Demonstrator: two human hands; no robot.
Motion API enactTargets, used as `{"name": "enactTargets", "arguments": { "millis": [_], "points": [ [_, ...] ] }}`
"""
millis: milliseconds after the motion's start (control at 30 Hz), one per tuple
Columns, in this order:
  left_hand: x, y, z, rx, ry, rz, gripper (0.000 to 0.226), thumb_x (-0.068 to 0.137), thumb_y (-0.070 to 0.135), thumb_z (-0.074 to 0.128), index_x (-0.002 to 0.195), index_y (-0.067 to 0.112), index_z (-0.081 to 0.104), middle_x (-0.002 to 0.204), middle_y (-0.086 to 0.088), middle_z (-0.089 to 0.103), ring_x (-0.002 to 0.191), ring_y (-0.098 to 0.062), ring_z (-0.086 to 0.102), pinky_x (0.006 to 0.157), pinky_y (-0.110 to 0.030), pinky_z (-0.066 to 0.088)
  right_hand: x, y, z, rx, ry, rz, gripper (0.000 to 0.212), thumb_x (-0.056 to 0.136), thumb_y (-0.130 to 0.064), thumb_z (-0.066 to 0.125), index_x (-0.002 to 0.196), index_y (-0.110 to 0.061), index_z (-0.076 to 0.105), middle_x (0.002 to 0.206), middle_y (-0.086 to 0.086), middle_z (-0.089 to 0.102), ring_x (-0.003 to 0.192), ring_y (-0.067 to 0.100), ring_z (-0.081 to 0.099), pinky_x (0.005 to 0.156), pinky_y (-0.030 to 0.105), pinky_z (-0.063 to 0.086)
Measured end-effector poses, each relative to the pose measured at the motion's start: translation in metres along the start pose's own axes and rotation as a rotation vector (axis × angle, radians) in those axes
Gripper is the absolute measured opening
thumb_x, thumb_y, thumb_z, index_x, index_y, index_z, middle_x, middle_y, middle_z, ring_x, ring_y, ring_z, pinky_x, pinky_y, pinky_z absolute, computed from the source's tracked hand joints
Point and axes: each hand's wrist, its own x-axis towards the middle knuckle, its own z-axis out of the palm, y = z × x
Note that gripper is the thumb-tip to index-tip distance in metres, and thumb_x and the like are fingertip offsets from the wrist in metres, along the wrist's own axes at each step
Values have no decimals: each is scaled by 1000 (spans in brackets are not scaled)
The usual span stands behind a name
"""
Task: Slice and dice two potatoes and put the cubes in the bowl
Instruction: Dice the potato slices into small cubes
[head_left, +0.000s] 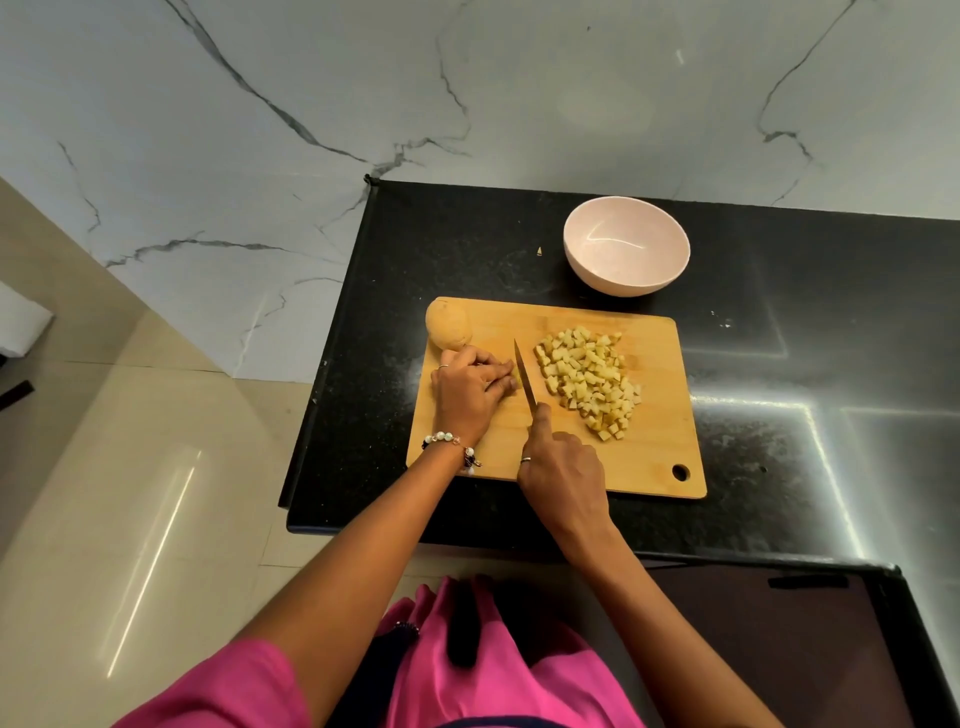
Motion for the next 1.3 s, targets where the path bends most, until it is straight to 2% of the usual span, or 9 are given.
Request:
{"name": "enactTargets", "arguments": {
  "millis": [467,733,867,967,1033,1100,1167,1200,1300],
  "points": [
    [1,-1,2,31,20,9,21,73,27,75,91,16,76,88,2,66,86,-27,53,70,-47,48,0,-4,-12,-11,-43,-32,56,94,-11,32,148,-4,17,96,18,63,82,37,60,57,35,30],
    [0,1,1,19,42,14,25,72,34,68,87,16,77,87,2,67,85,-27,53,70,-46,48,4,-14,-12,-95,-78,-27,58,91,-2,32,147,2,16,89,16,62,78,33,61,56,33,31],
    [0,1,2,12,37,9,25,71,33,67,86,15,77,86,2,66,84,-29,52,70,-49,49,11,-21,-7,-169,-79,-5,56,77,5,58,130,13,45,59,15,59,46,29,57,42,25,25],
    [-2,2,3,28,40,-3,24,71,32,68,86,16,77,87,2,66,85,-30,53,70,-49,49,1,-19,-1,-175,-124,-22,56,78,2,57,132,11,45,60,15,59,45,30,56,41,26,25],
    [-2,3,2,31,45,-9,23,71,31,69,87,16,77,87,1,66,85,-30,53,70,-49,49,-7,-16,-2,-215,-127,-18,61,66,0,69,124,11,54,54,13,56,37,29,51,38,25,22],
    [-2,4,2,31,45,-21,21,72,30,71,87,16,77,87,1,65,85,-29,52,71,-49,49,-15,-14,-5,-262,-151,4,66,71,-3,65,132,10,45,64,15,60,46,30,56,41,28,26],
    [-2,5,0,18,31,-27,19,73,27,74,89,17,77,87,1,64,86,-28,51,72,-48,48,-16,-9,-5,-108,-139,-30,63,89,-6,41,147,3,18,92,18,63,74,34,61,54,33,32],
    [-2,6,-1,12,19,-30,19,74,25,75,91,17,76,88,1,64,86,-27,50,72,-48,48,-17,-7,-6,-57,-136,-31,61,92,-7,34,148,-1,13,97,17,62,79,34,60,57,34,32],
    [1,5,-6,-4,-58,-50,23,77,21,73,99,15,74,93,1,61,92,-24,50,79,-47,47,-17,-5,-12,-20,-22,-18,58,93,-9,32,148,-2,17,93,17,63,77,35,59,56,34,29]
  ]
}}
